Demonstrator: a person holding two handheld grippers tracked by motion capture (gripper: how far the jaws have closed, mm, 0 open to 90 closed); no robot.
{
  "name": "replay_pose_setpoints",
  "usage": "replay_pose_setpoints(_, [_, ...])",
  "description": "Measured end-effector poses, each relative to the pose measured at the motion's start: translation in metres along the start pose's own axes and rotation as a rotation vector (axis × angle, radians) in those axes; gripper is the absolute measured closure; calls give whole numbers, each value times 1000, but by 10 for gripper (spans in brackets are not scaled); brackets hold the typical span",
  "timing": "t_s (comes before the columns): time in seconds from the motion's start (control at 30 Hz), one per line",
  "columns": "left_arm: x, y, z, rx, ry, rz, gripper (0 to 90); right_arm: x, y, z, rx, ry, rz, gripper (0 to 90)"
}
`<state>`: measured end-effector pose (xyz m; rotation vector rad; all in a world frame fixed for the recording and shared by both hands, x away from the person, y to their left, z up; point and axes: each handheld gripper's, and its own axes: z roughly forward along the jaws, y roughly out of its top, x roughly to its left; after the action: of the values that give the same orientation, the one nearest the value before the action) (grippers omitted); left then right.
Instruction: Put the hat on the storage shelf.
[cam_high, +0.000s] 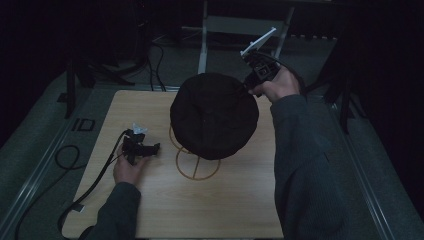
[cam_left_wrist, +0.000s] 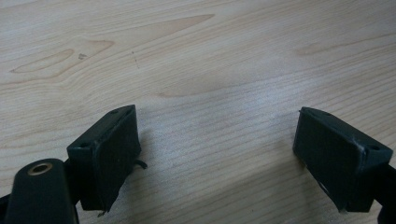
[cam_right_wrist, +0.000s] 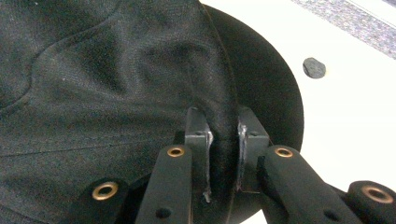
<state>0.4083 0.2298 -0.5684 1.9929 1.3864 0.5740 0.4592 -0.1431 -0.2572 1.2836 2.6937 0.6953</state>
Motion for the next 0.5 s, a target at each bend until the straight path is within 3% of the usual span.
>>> replay_pose_setpoints(0.5, [0,0,0,-1,-1,-1,141,20,9,27,42,7,-40,788])
